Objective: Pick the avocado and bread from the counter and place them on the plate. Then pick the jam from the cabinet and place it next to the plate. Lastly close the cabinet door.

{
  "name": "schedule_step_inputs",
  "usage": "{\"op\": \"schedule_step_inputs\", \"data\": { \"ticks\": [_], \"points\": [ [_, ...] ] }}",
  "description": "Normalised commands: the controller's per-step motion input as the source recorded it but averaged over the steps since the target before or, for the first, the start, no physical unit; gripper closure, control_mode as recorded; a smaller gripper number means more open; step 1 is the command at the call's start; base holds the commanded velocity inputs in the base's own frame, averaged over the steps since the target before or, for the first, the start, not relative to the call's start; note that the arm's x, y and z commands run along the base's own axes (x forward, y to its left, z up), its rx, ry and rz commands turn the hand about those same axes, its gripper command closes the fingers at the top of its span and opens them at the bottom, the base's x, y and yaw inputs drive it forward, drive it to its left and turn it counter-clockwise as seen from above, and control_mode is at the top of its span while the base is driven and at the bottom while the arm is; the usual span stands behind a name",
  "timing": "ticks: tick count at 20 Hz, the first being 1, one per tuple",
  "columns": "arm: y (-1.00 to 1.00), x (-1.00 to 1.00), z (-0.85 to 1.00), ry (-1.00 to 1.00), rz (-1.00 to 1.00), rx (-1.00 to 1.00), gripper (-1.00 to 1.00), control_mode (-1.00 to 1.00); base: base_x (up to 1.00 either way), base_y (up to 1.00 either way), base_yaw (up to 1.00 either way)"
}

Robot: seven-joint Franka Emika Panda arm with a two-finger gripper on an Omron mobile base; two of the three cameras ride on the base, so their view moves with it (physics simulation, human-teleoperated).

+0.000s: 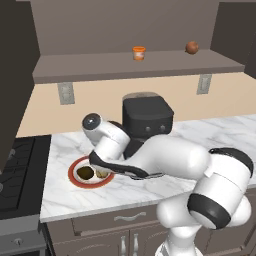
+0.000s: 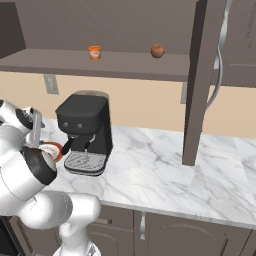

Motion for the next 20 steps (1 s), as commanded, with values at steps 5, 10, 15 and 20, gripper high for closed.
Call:
{"op": "schedule_step_inputs", "data": {
  "ticks": [5, 10, 15, 20],
  "points": [
    [-0.05, -0.10, 0.50, -0.05, 0.00, 0.08, -1.00, -1.00, 0.00, 0.00, 0.00],
    [-0.01, -0.07, 0.37, -0.01, 0.00, 0.07, -1.00, -1.00, 0.00, 0.00, 0.00],
    [0.02, -0.26, 0.38, -0.06, 0.00, 0.01, -1.00, -1.00, 0.00, 0.00, 0.00],
    [0.08, -0.28, 0.30, -0.02, 0.00, 0.00, -1.00, -1.00, 0.00, 0.00, 0.00]
  ]
}}
